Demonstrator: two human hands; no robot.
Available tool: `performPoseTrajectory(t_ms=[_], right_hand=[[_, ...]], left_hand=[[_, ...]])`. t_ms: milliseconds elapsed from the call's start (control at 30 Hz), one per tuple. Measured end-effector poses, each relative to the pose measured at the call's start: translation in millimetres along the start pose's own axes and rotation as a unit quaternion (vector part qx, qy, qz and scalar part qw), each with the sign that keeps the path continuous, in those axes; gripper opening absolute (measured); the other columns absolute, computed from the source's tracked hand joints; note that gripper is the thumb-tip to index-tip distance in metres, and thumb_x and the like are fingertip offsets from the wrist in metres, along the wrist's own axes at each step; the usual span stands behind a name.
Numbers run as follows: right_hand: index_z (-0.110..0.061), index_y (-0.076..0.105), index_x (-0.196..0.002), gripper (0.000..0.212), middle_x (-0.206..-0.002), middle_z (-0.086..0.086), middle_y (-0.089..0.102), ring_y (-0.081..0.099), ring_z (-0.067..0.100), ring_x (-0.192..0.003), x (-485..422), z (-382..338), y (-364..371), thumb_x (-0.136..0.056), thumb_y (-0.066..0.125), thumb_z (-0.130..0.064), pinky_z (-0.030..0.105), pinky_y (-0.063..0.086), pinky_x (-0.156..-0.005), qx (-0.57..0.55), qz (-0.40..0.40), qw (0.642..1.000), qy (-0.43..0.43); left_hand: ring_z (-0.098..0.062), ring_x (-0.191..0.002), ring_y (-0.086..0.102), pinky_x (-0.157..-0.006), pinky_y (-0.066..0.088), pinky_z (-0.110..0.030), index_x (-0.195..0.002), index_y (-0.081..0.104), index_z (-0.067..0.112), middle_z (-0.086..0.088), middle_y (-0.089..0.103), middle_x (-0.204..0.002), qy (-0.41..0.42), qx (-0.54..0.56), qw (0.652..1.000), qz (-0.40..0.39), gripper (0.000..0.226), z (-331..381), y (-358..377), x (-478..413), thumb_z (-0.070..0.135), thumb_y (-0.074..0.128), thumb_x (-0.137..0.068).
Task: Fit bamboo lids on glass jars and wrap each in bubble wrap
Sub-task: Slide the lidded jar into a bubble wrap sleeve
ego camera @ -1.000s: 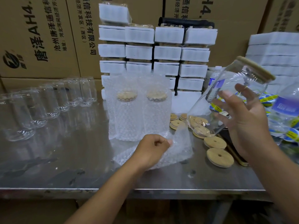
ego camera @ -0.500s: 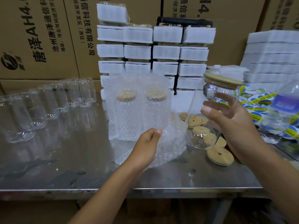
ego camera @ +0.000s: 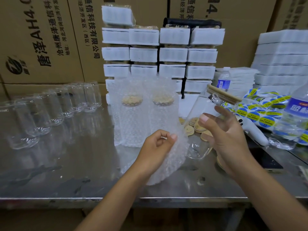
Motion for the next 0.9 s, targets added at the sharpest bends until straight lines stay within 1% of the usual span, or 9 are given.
performPoseTrajectory(t_ms=[100,267,367,467,667,733,800,833,900], right_hand=[[-0.034,0.051,-0.110,0.075,-0.107,-0.001,0.065,0.069,0.007,-0.089,0.4,-5.8,-2.7,-0.045,0.087,-0.043,0.035,0.049,-0.089,-0.020,0.008,1.000,-0.012],[-0.028,0.050,-0.102,0.052,-0.094,-0.005,0.064,0.065,0.018,-0.101,-1.1,-30.2,-8.0,-0.055,0.071,-0.039,0.036,0.049,-0.081,-0.116,0.029,0.992,-0.029],[-0.024,0.052,-0.102,0.045,-0.105,0.000,0.064,0.066,0.018,-0.104,-1.7,-37.1,-4.6,-0.062,0.066,-0.040,0.038,0.049,-0.084,-0.152,0.017,0.988,-0.001],[-0.028,0.059,-0.085,0.028,-0.115,0.003,0.064,0.067,0.016,-0.102,-1.9,-36.0,5.0,-0.062,0.064,-0.045,0.041,0.051,-0.090,-0.160,-0.015,0.987,0.031],[-0.024,0.058,-0.096,0.044,-0.114,0.003,0.064,0.067,0.017,-0.103,-4.3,-21.3,11.1,-0.059,0.064,-0.047,0.040,0.049,-0.096,-0.153,-0.011,0.986,0.066],[-0.023,0.057,-0.101,0.048,-0.109,0.003,0.066,0.068,0.015,-0.100,-5.1,-19.4,4.9,-0.060,0.064,-0.046,0.032,0.051,-0.087,-0.131,0.009,0.990,0.048],[-0.019,0.052,-0.117,0.067,-0.106,0.002,0.066,0.068,0.013,-0.099,-5.6,-19.7,-0.3,-0.057,0.066,-0.046,0.022,0.053,-0.071,-0.130,0.022,0.991,0.028],[-0.018,0.050,-0.121,0.074,-0.103,0.000,0.066,0.068,0.013,-0.099,-5.5,-20.5,-1.8,-0.055,0.067,-0.047,0.020,0.052,-0.066,-0.126,0.024,0.992,0.020],[-0.021,0.048,-0.119,0.077,-0.103,-0.002,0.064,0.067,0.014,-0.100,-5.6,-22.3,-4.0,-0.050,0.070,-0.049,0.022,0.050,-0.070,-0.103,0.022,0.994,0.004]], left_hand=[[-0.003,-0.065,0.050,-0.060,0.037,-0.006,-0.072,0.063,0.024,0.007,0.057,-0.069,0.020,-0.011,1.000,0.006,0.020,-2.1,-10.6,-2.5,0.029,0.060,-0.092],[0.000,-0.072,0.056,-0.073,0.043,-0.012,-0.071,0.066,0.023,0.012,0.061,-0.070,0.009,-0.042,0.999,-0.024,0.024,-9.4,-9.1,-2.4,0.019,0.058,-0.094],[0.006,-0.067,0.056,-0.068,0.042,-0.007,-0.071,0.065,0.023,0.018,0.062,-0.065,-0.002,-0.065,0.997,-0.041,0.026,-13.5,1.0,0.1,0.016,0.057,-0.095],[0.007,-0.068,0.057,-0.069,0.041,-0.007,-0.074,0.065,0.025,0.017,0.062,-0.068,-0.003,-0.091,0.994,-0.057,0.025,-13.2,12.1,1.4,0.017,0.056,-0.095],[0.008,-0.067,0.053,-0.065,0.040,-0.004,-0.071,0.066,0.024,0.021,0.060,-0.065,-0.004,-0.058,0.997,-0.046,0.029,-9.2,17.1,4.9,0.020,0.054,-0.096],[-0.003,-0.076,0.054,-0.067,0.040,-0.006,-0.076,0.070,0.014,0.008,0.061,-0.076,-0.014,-0.025,0.999,-0.019,0.027,-11.0,10.6,2.9,0.020,0.054,-0.096],[-0.009,-0.082,0.052,-0.066,0.041,-0.007,-0.086,0.069,0.003,-0.001,0.058,-0.084,-0.028,-0.001,1.000,-0.004,0.029,-12.4,4.4,2.9,0.023,0.052,-0.097],[-0.009,-0.084,0.052,-0.066,0.041,-0.006,-0.085,0.070,0.005,-0.002,0.058,-0.086,-0.033,0.010,0.999,0.001,0.029,-13.1,1.8,3.6,0.023,0.051,-0.098],[-0.004,-0.078,0.058,-0.065,0.042,-0.004,-0.076,0.073,0.016,0.005,0.065,-0.082,-0.043,0.044,0.998,0.011,0.031,-12.3,-2.4,5.3,0.022,0.051,-0.097]])
Point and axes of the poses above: each hand's wrist, its own x-axis away from the middle knuckle, its own y-axis out of the palm, z = x × y, the point moved 5 cm from there along -x, towards the middle knuckle
